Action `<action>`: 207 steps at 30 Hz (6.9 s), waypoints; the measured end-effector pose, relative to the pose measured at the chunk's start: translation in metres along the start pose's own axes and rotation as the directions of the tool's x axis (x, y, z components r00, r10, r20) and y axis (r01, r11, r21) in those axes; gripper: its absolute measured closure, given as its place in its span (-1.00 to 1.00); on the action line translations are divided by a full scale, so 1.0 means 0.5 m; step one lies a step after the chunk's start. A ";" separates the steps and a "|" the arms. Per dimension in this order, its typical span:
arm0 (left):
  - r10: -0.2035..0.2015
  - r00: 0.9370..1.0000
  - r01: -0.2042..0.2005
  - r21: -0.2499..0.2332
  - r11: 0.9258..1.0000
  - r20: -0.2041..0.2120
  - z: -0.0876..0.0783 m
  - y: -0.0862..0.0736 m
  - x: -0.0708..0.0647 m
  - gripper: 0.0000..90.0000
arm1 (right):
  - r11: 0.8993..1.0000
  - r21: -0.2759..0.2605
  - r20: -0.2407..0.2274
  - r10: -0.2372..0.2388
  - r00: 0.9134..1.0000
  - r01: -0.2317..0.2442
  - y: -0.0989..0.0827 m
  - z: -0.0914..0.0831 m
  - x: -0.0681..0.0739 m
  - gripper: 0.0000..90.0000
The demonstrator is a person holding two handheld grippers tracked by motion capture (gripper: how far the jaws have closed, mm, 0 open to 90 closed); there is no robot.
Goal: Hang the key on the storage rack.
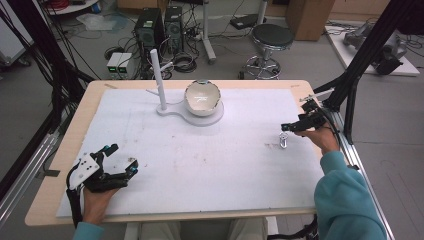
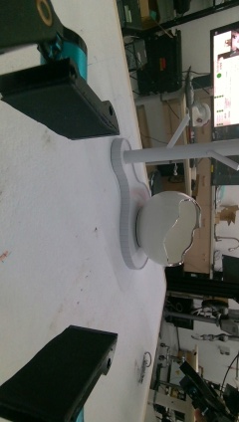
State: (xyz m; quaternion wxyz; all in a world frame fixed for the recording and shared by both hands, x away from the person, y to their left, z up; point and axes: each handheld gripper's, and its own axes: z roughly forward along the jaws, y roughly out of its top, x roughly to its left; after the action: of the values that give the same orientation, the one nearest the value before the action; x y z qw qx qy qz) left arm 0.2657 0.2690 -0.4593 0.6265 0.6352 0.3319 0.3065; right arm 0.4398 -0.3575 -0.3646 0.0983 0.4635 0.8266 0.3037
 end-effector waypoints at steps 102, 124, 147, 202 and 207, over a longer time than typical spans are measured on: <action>0.004 1.000 -0.004 -0.004 1.000 -0.001 -0.001 0.000 -0.001 -0.84 | 0.951 0.290 -0.140 0.150 0.979 -0.104 -0.004 0.086 -0.041 0.91; -0.009 1.000 0.009 -0.003 1.000 -0.003 -0.001 0.000 0.002 -0.84 | 0.971 0.231 -0.161 0.091 0.983 -0.052 0.009 0.077 -0.024 0.98; -0.054 0.976 0.045 0.046 0.998 0.210 0.048 0.172 0.087 -0.84 | 0.951 -0.285 -0.324 -0.213 0.922 0.120 0.056 -0.012 0.083 0.98; -0.042 0.708 -0.166 0.223 0.960 0.705 0.365 0.340 -0.107 -0.76 | 0.781 -0.556 -0.541 -0.600 0.590 0.284 0.185 0.013 0.356 0.97; -0.047 0.692 -0.168 0.224 0.960 0.721 0.368 0.341 -0.116 -0.66 | 0.786 -0.547 -0.548 -0.596 0.587 0.287 0.184 0.013 0.361 0.97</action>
State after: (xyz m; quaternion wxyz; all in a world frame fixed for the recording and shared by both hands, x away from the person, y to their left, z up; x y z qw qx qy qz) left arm 0.3860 0.1141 -0.2925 0.6022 0.7945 0.0778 0.0054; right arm 0.4082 -0.1705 -0.2939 -0.0537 0.0566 0.8094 0.5821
